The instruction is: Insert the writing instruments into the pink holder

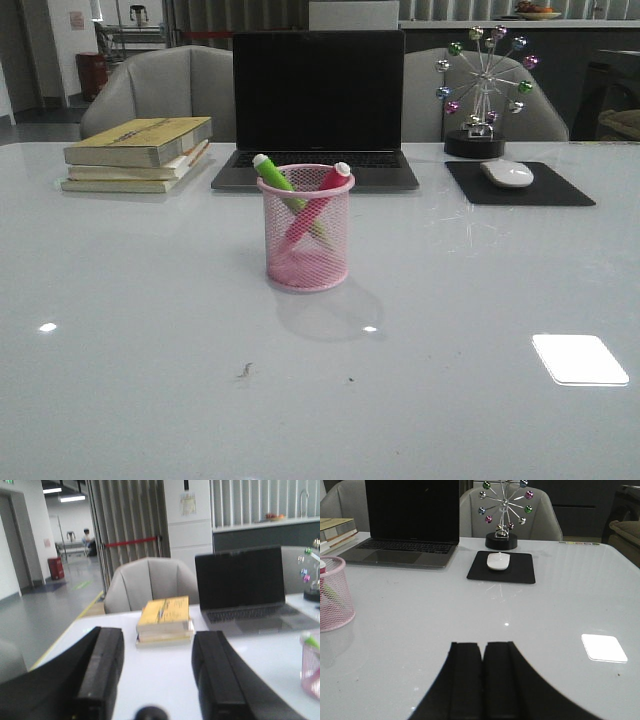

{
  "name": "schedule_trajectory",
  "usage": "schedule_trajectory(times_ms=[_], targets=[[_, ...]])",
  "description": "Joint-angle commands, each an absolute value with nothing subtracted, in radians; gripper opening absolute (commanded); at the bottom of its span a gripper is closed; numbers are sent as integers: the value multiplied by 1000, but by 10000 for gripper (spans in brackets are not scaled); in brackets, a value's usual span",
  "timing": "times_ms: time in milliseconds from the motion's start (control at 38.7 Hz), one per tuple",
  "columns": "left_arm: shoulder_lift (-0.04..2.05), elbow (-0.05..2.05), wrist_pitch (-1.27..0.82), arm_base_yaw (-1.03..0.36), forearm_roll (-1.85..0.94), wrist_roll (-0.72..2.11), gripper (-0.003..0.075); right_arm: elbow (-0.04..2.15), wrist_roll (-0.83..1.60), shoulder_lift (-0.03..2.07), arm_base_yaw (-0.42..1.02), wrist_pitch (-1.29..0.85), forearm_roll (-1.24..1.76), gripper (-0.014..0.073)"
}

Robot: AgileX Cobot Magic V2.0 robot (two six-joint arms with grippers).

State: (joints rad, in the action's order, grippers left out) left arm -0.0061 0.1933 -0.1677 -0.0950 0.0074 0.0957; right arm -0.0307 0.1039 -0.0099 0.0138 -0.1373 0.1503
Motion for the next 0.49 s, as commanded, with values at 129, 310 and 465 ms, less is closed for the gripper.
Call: schedule_trajectory(times_ms=[129,310,465], targets=[[-18,143,-95,-91,43,92,382,-32,104,-3,16,-56,141,27],[-18,80,-92,-91,43,92,382,-32,104,-3,16,-56,141,27],[-29,25,-85,-91,33,92,295,-32,104,-3,16,-56,141,27]])
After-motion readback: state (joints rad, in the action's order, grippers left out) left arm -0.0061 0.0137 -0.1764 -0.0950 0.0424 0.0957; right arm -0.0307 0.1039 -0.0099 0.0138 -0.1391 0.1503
